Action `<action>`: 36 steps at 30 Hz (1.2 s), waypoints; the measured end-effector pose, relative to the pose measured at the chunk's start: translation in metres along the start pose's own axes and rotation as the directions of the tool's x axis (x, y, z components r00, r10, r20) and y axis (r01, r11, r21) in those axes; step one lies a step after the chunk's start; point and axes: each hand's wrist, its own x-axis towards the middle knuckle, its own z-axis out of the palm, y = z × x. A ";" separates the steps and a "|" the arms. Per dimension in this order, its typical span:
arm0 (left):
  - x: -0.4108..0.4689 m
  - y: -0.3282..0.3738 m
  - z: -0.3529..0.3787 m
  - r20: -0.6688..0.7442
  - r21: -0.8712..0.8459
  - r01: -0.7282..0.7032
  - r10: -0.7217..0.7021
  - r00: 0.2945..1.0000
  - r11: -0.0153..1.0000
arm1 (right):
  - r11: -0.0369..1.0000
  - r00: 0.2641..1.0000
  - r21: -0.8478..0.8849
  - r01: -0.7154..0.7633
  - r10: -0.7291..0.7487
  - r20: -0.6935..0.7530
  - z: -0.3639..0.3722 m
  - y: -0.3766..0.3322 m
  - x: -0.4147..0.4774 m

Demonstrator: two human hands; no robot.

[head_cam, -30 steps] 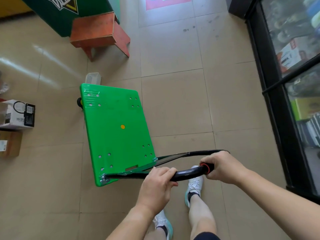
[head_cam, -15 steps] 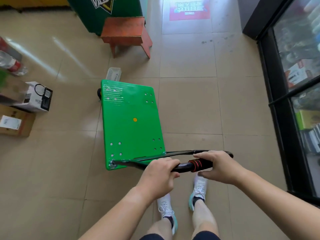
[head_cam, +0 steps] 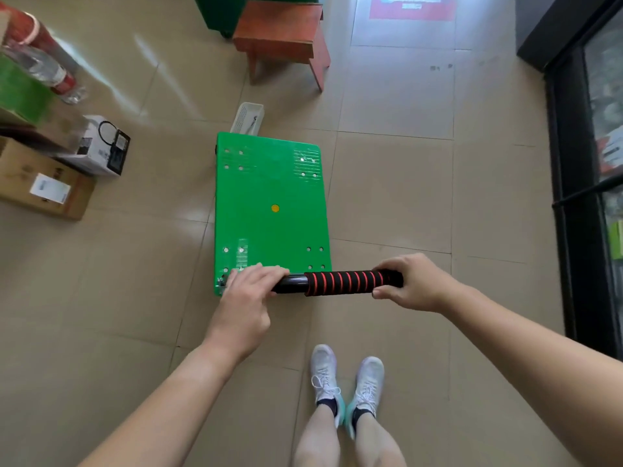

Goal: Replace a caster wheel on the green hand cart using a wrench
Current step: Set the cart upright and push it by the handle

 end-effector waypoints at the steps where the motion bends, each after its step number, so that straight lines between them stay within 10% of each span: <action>1: -0.001 -0.004 -0.003 0.016 -0.010 -0.007 0.007 1.000 1.000 | 1.000 1.000 -0.014 0.005 -0.005 0.005 0.001 -0.001 0.001; 36: -0.012 -0.054 -0.002 -0.008 -0.168 0.127 -0.130 0.991 0.978 | 0.992 0.991 -0.074 -0.103 0.096 -0.094 0.037 -0.068 -0.019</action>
